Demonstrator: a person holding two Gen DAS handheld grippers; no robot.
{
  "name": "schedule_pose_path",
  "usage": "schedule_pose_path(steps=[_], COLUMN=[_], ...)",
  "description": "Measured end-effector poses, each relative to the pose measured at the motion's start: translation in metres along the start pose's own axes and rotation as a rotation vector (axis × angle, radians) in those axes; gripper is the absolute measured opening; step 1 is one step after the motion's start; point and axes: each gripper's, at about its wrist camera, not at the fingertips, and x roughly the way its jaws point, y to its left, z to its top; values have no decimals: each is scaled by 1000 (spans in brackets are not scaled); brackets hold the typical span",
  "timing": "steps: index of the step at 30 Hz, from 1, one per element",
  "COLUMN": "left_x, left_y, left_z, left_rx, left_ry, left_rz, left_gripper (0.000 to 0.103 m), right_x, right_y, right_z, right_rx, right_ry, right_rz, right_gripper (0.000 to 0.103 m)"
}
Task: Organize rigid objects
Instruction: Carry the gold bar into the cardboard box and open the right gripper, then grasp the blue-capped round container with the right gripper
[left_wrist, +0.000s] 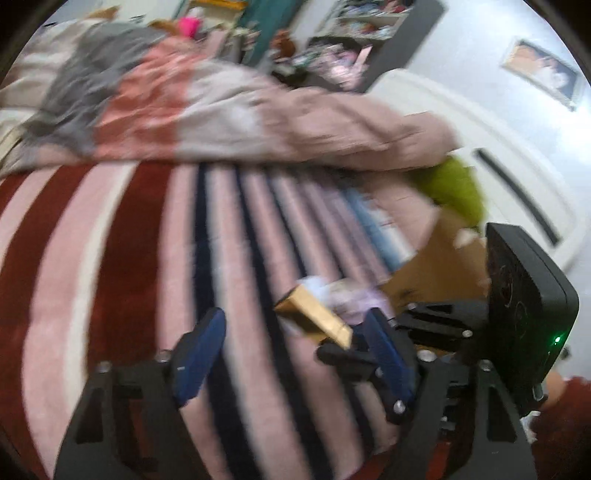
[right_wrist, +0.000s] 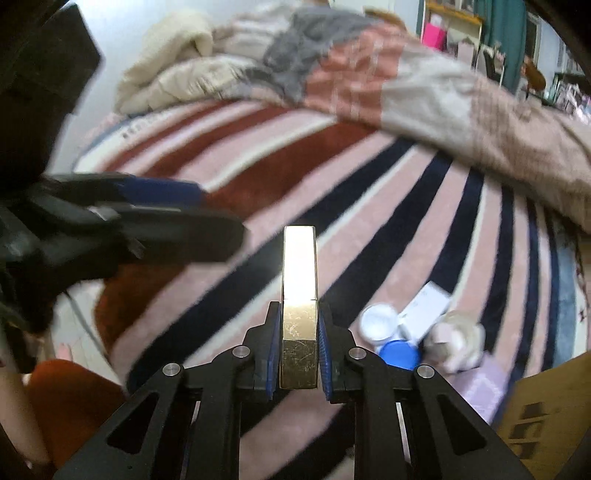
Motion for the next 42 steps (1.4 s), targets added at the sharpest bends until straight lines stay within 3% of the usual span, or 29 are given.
schedule_pose_path(steps=[4, 6, 15, 19, 23, 29, 35, 37, 42], left_x=[0, 5, 67, 111, 150, 170, 148, 129, 68], left_y=[-46, -69, -185, -221, -240, -245, -236, -228, -195], left_z=[21, 32, 74, 79, 72, 64, 67, 70, 69], left_rx=[71, 108, 284, 318, 350, 363, 355, 342, 293], left_ry=[-16, -8, 93, 191, 290, 347, 291, 243, 94], left_rz=[-91, -106, -156, -152, -114, -47, 5, 23, 172], left_gripper=[41, 34, 33, 33, 33, 34, 57, 66, 76], right_x=[-59, -83, -157, -168, -161, -144, -136, -142, -161], right_y=[-10, -17, -92, -136, -172, -189, -194, -190, -162], right_z=[-1, -4, -37, -54, -68, -78, -83, -82, -71], right_rx=[-6, -6, 104, 198, 274, 284, 316, 310, 242], right_ry=[-93, -130, -217, -174, -63, 43, 92, 66, -49], right_rz=[25, 22, -60, -71, -50, -38, -32, -37, -27], right_gripper=[13, 13, 13, 13, 13, 13, 14, 20, 24])
